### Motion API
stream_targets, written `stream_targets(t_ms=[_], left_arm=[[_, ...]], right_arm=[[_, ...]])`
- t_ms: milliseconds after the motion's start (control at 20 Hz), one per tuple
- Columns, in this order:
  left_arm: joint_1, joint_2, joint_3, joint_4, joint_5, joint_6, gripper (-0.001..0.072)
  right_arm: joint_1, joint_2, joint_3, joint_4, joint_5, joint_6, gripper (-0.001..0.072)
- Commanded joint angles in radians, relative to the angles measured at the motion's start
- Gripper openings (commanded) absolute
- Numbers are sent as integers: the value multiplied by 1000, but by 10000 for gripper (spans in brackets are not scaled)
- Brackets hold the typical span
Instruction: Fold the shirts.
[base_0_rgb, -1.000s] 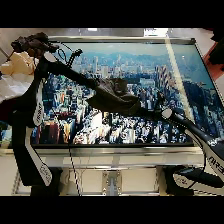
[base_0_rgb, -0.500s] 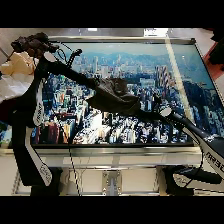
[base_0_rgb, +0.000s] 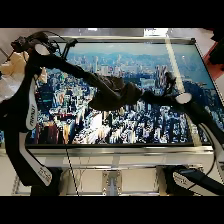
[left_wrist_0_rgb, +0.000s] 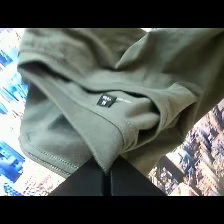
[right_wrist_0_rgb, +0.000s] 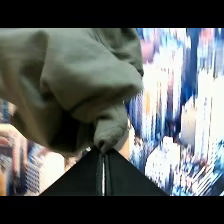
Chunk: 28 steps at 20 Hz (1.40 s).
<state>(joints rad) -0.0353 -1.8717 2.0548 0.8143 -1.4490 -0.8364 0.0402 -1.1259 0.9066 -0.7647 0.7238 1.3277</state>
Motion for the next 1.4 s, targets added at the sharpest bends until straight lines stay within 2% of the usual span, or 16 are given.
stream_targets(t_ms=[0, 150, 300, 450, 550, 800, 900, 1050, 1150, 1250, 1300, 1350], left_arm=[[11, 215, 1, 47, -1, -28, 11], [11, 468, 1, 236, 2, -137, 11], [10, 718, 1, 342, 30, -283, 11], [9, 903, 1, 344, 82, -296, 10], [9, 933, -1, 410, 74, -356, 10], [9, 860, -277, 620, -1, -523, 10], [9, 780, -439, 671, 33, -546, 10], [9, 586, -612, 701, 130, -563, 11], [8, 424, -631, 691, 179, -575, 11], [9, 285, -630, 638, 311, -592, 22], [9, 240, -627, 597, 394, -602, 160], [9, 213, -626, 550, 498, -607, 474]], right_arm=[[-127, 211, 157, -203, 213, 106, 33], [-242, 404, 298, -301, 363, 139, 31], [-330, 530, 461, -338, 405, 138, 30], [-359, 555, 624, -351, 405, 112, 29], [-359, 526, 651, -355, 383, 112, 29], [-359, 282, 579, -324, 386, 111, 30], [-358, 153, 515, -322, 364, 111, 30], [-336, -37, 418, -311, 250, 112, 31], [-288, -152, 378, -301, 129, 112, 31], [-216, -268, 365, -297, -17, 112, 35], [-177, -319, 365, -294, -96, 113, 44], [-138, -360, 365, -296, -177, 112, 147]])
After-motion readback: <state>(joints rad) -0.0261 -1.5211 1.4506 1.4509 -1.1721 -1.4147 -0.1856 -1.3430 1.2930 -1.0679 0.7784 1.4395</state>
